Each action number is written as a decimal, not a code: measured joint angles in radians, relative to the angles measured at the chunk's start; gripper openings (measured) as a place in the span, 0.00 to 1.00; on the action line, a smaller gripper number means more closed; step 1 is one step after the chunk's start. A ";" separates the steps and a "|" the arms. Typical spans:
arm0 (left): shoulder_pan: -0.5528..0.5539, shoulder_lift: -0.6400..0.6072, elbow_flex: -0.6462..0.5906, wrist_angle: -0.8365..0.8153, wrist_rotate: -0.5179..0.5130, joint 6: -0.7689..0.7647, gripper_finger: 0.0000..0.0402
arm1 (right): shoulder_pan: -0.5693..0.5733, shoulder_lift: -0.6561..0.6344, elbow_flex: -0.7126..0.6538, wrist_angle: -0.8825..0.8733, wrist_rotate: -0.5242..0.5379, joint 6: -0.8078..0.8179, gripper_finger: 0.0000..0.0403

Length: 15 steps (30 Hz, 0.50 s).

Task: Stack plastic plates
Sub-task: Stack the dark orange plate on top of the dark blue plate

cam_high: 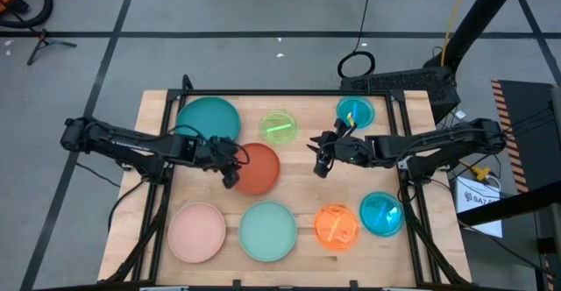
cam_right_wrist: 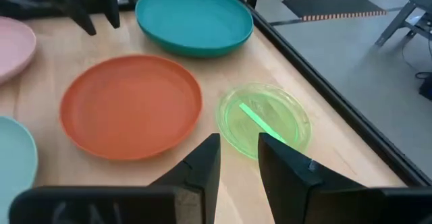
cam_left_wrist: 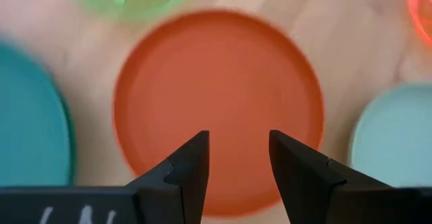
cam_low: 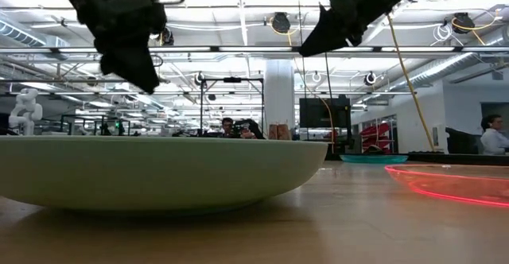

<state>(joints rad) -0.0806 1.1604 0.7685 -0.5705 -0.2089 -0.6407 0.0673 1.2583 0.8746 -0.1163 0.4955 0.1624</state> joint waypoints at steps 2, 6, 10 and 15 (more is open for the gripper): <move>-0.017 0.014 0.000 -0.034 0.000 -0.158 0.40 | 0.000 -0.002 0.000 -0.002 0.000 -0.015 0.23; -0.066 0.057 -0.001 -0.112 0.002 -0.404 0.40 | 0.000 -0.002 0.000 -0.029 0.000 -0.033 0.23; -0.100 0.072 -0.001 -0.187 0.004 -0.558 0.40 | 0.000 -0.002 0.000 -0.047 0.001 -0.045 0.23; -0.129 0.073 -0.001 -0.198 -0.016 -0.695 0.40 | 0.000 -0.002 0.000 -0.081 0.001 -0.055 0.23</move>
<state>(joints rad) -0.2093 1.2331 0.7677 -0.7683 -0.2253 -1.3360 0.0673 1.2564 0.8749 -0.1972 0.4963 0.1074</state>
